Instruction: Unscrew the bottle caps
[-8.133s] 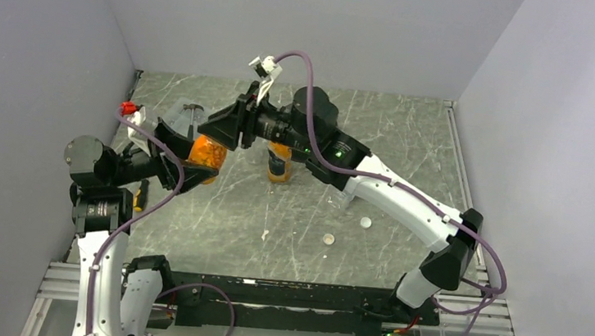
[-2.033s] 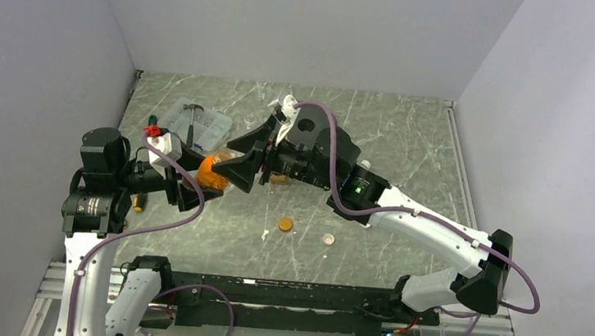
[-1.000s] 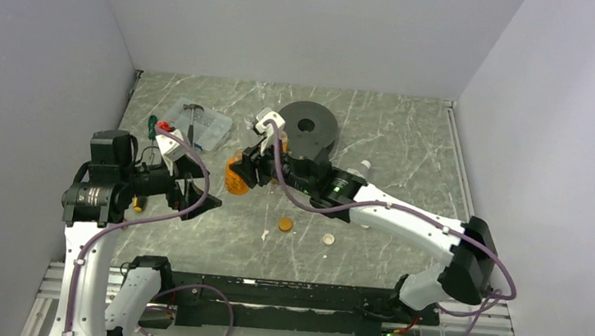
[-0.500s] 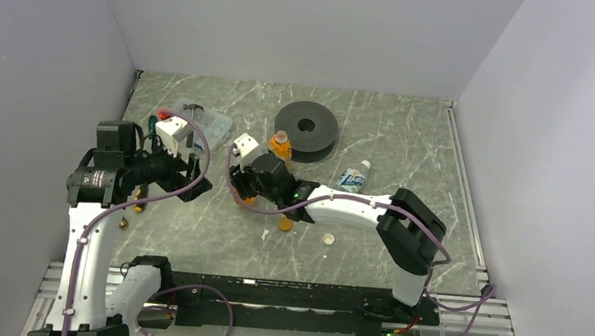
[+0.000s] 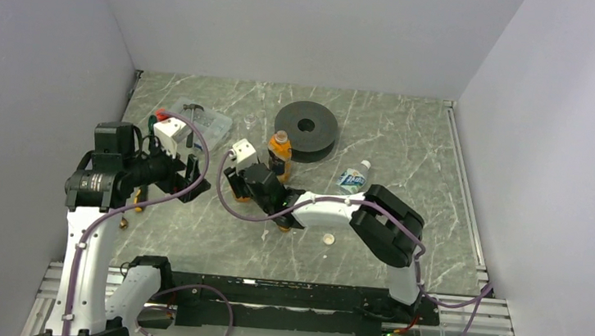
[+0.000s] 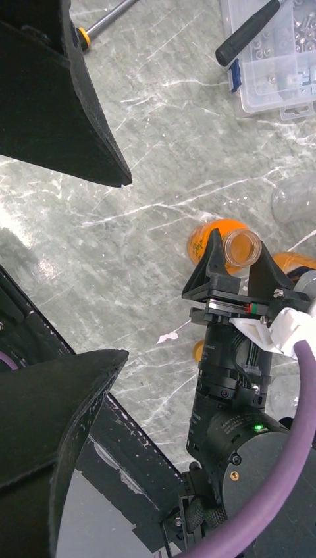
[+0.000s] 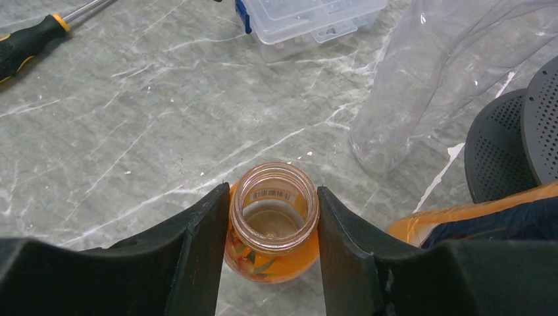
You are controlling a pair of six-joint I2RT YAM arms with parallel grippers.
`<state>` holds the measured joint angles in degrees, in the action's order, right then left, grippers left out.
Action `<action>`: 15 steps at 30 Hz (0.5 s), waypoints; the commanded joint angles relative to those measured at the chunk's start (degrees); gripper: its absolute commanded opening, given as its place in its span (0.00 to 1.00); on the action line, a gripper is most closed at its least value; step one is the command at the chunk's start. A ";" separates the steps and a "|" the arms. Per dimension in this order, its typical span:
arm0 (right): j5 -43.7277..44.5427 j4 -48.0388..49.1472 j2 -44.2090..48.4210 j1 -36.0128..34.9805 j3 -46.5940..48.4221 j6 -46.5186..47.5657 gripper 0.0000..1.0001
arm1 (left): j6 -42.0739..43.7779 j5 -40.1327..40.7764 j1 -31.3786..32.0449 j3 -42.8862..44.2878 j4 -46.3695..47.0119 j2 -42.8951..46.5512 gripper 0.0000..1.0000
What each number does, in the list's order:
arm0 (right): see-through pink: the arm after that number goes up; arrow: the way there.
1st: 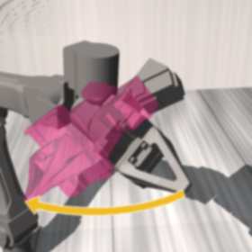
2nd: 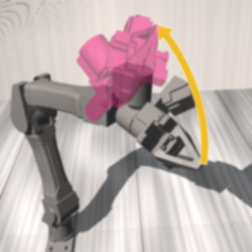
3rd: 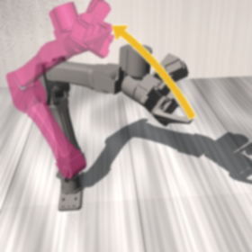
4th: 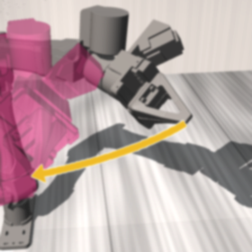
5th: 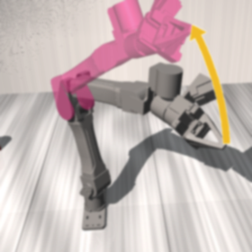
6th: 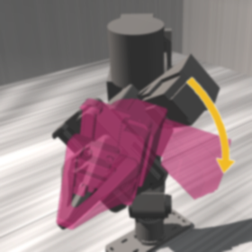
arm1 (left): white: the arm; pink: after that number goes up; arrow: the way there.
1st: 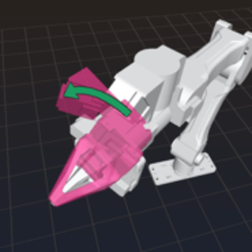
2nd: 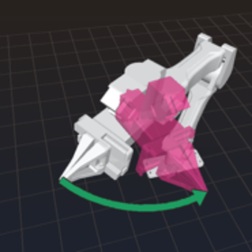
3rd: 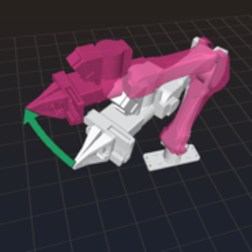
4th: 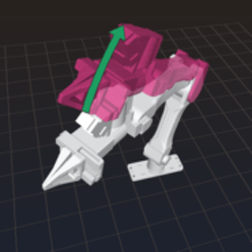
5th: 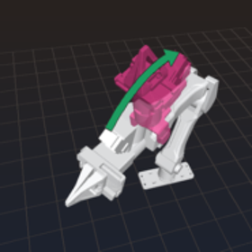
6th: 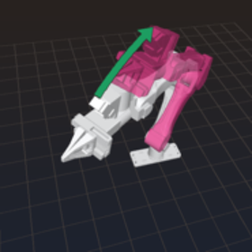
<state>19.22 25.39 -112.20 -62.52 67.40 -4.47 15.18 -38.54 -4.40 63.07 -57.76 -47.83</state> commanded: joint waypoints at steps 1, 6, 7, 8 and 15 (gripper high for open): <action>2.46 4.95 1.37 -0.66 -1.18 0.04 0.41 | -0.16 -1.37 0.10 1.57 0.80 0.21 0.99; 2.86 3.36 3.55 -1.01 -2.43 -0.17 0.65 | -0.66 -2.36 0.10 1.89 1.69 0.02 0.99; 2.77 2.89 4.23 -1.02 -2.40 -0.37 0.66 | -0.80 -2.64 0.10 1.97 1.82 0.02 0.99; 2.50 2.36 4.90 -1.01 -2.33 -0.48 0.68 | -0.92 -2.87 0.10 2.04 1.93 -0.06 0.99; 1.16 -3.14 11.98 -1.02 -0.23 -2.32 0.81 | -1.07 -3.84 0.10 2.18 1.59 0.01 0.99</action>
<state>20.53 23.55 -107.28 -63.31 64.95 -5.13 15.09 -40.36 -4.40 63.07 -57.67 -47.88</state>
